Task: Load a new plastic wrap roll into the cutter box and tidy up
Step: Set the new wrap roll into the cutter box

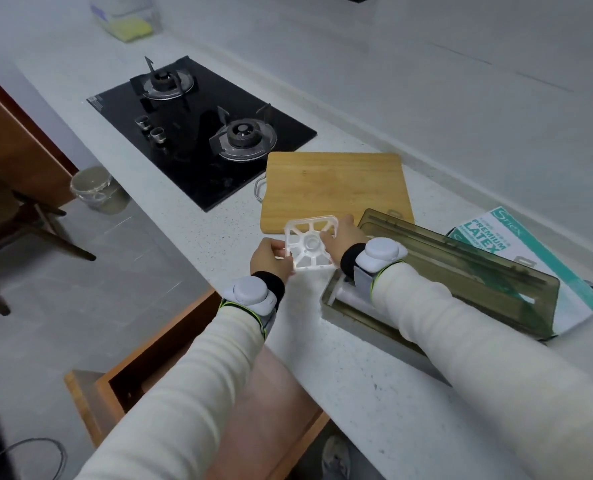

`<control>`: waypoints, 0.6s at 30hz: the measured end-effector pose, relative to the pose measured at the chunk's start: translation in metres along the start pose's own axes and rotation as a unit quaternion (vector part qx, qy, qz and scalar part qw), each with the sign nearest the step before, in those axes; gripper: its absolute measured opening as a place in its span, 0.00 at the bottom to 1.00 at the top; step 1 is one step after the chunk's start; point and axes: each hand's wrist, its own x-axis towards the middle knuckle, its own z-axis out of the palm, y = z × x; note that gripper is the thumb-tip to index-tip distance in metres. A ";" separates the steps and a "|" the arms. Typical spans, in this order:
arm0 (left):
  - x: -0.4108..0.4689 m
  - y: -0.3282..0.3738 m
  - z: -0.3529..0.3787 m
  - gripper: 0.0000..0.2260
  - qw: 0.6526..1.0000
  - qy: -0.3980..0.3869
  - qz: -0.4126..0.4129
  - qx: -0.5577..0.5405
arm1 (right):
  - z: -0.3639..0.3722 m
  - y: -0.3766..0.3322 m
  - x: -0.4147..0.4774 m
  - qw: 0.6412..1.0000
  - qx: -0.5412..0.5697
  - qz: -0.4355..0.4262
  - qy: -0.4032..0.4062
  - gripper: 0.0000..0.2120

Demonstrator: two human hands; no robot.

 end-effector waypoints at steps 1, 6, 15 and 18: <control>-0.005 0.004 0.005 0.07 1.000 -0.009 0.008 0.002 | -0.006 0.008 -0.004 1.000 0.003 0.007 0.008 0.24; -0.026 0.019 0.032 0.07 0.997 -0.070 0.028 0.010 | -0.036 0.049 -0.022 0.999 0.008 0.023 0.041 0.18; -0.075 0.044 0.092 0.06 0.978 -0.170 0.095 0.074 | -0.088 0.117 -0.063 0.991 0.077 0.057 0.094 0.07; -0.093 0.051 0.113 0.05 0.968 -0.196 0.118 0.104 | -0.104 0.140 -0.081 0.989 0.077 0.068 0.108 0.09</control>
